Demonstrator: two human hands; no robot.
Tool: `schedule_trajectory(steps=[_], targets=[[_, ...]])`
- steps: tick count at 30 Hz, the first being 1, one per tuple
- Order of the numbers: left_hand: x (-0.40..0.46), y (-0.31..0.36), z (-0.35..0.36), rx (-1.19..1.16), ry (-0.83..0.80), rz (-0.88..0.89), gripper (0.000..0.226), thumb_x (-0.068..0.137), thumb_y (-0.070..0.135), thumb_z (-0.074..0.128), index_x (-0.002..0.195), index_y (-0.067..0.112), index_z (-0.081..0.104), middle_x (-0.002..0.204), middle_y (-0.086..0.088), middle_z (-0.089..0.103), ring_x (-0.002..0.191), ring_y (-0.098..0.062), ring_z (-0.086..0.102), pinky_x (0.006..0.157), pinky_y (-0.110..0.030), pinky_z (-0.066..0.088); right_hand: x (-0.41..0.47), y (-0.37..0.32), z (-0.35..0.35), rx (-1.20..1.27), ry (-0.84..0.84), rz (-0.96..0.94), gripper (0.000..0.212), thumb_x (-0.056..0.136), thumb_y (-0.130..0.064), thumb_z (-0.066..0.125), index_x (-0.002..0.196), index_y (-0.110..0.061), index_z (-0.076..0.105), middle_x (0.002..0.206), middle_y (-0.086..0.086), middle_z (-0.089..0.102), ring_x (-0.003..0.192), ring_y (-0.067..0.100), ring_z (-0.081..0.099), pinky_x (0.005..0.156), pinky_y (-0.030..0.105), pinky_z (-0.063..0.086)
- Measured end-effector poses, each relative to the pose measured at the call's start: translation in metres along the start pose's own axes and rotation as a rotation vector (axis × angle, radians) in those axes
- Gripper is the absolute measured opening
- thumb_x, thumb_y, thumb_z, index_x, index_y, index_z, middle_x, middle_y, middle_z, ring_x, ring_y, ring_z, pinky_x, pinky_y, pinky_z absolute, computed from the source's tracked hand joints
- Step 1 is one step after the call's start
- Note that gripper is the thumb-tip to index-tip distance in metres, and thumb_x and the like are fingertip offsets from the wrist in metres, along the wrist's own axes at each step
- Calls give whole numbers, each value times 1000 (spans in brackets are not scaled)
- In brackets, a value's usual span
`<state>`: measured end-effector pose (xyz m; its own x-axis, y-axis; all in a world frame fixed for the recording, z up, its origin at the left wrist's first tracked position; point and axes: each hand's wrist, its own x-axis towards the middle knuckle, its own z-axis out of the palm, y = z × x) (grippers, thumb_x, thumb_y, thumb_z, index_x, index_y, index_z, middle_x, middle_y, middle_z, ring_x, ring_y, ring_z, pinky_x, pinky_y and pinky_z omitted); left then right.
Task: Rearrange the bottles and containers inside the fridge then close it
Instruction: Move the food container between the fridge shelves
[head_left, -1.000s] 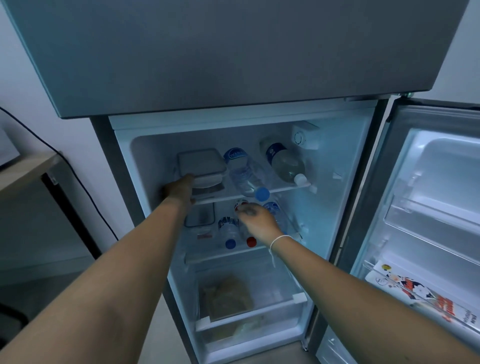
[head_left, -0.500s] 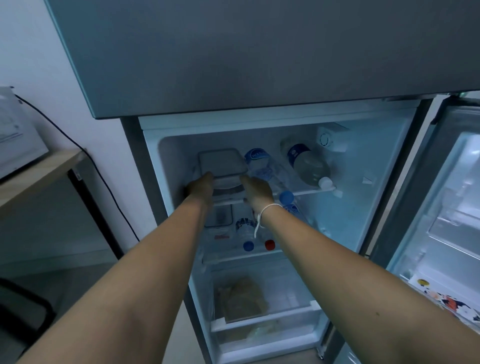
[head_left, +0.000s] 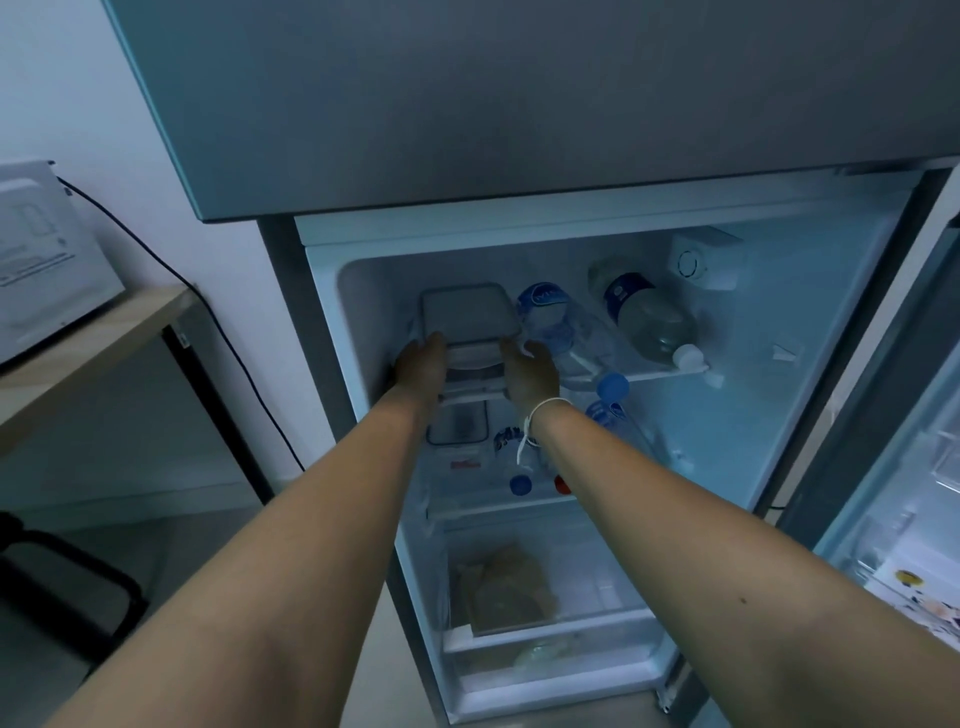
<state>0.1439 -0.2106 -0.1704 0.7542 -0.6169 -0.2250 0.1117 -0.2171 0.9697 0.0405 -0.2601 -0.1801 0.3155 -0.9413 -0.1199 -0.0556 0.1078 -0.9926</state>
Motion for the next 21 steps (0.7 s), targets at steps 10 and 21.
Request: schedule_trajectory(steps=[10,21], targets=[[-46,-11,7,-130,152,36,51,88,35,43,131,9,47,135,-12,54,121,-32,51,104,-50,43,-32,3,-10,162,140,33,28,83,-35,60,94,-15,45,86,2,47,78,21,49,75,34,47],[-100,-31,-12,-305,32,-23,46,88,31,52,131,16,46,117,-8,57,87,-26,54,59,-33,49,-89,14,-37,233,25,43,37,84,-29,57,117,-15,57,100,1,59,88,20,54,95,46,50]])
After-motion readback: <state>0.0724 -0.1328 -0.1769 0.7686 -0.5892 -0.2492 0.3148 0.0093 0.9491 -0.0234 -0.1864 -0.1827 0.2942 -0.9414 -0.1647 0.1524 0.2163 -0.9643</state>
